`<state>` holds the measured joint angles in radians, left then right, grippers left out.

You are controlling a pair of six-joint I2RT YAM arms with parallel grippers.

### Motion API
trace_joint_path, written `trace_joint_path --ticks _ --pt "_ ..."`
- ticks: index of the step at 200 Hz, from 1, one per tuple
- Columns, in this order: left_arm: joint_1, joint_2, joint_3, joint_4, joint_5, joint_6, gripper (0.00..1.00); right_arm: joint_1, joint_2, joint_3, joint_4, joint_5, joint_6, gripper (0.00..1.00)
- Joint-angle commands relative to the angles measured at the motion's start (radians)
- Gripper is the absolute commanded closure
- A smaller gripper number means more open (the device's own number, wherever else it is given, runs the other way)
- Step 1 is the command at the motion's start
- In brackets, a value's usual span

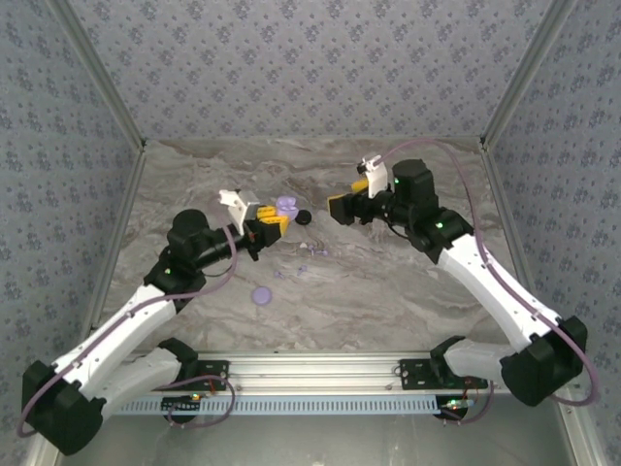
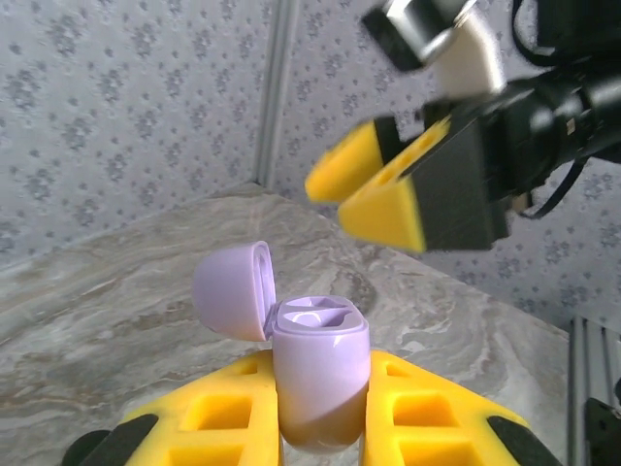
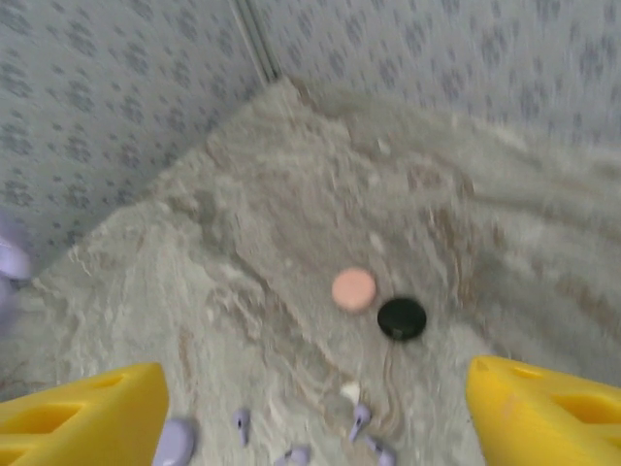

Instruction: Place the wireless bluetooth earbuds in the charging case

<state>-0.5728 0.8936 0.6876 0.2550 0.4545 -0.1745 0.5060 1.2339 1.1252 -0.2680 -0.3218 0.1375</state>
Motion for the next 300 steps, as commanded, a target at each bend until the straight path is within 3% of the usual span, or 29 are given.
trace_joint_path --ticks 1,57,92,132,195,300 --pt "-0.008 -0.076 -0.025 -0.015 -0.089 0.035 1.00 0.019 0.095 0.028 -0.170 0.080 0.064 0.24" --pt "-0.007 -0.199 -0.068 -0.078 -0.149 0.060 1.00 0.123 0.414 0.186 -0.300 0.198 0.089 0.33" --pt "-0.007 -0.218 -0.080 -0.083 -0.151 0.063 1.00 0.182 0.615 0.342 -0.422 0.331 0.100 0.40" --pt "-0.008 -0.220 -0.082 -0.088 -0.150 0.065 1.00 0.209 0.766 0.466 -0.488 0.372 0.109 0.45" --pt "-0.008 -0.225 -0.091 -0.091 -0.157 0.065 1.00 0.244 0.907 0.580 -0.550 0.400 0.089 0.48" --pt "-0.009 -0.251 -0.088 -0.108 -0.163 0.065 1.00 0.267 1.016 0.655 -0.599 0.395 0.076 0.67"
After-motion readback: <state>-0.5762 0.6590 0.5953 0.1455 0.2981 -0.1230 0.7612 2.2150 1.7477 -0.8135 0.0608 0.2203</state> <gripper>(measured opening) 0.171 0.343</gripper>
